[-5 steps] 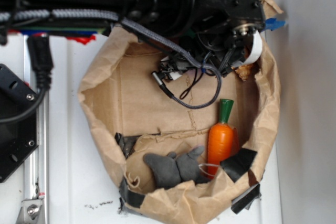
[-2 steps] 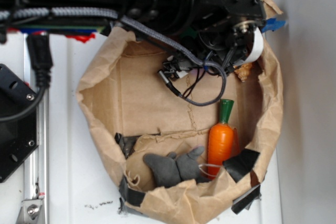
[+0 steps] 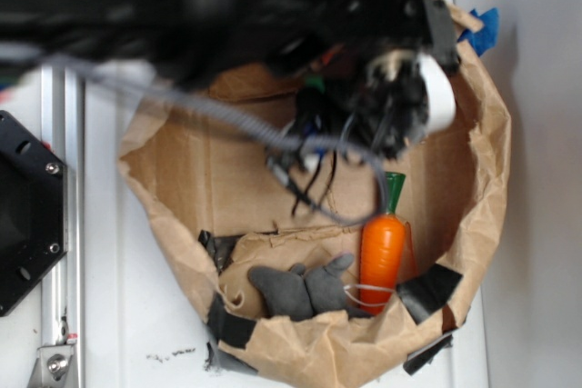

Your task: Grab the green block.

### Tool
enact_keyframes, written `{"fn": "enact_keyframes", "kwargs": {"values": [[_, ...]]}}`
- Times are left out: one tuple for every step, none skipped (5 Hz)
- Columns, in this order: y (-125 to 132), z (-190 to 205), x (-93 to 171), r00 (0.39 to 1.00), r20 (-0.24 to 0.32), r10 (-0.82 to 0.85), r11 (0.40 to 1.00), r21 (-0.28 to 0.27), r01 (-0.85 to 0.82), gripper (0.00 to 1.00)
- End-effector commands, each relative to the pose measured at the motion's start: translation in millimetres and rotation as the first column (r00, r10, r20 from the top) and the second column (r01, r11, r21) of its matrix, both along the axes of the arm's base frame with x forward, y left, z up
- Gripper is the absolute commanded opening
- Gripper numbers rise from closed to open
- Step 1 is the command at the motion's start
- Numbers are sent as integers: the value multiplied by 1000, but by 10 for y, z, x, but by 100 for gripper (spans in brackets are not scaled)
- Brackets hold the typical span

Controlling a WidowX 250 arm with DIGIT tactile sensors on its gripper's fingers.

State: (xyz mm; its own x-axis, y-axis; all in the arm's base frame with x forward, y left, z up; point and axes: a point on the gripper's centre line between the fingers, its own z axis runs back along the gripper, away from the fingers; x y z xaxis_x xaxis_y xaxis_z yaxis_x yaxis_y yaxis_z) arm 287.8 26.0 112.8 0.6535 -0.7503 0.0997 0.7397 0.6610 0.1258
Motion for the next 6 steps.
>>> {"fn": "enact_keyframes", "kwargs": {"values": [[-300,540,89,888,-10,460,886,-50,-460,0],[-347,557,44,833,-3,553,832,-51,-552,0],[-309,619,-34,727,3,687,724,-94,-684,0],[-374,611,-391,722,21,692,719,-112,-686,0],[-360,619,-442,710,8,704,704,-134,-697,0],[-323,621,-404,695,21,719,692,-113,-713,0]]}}
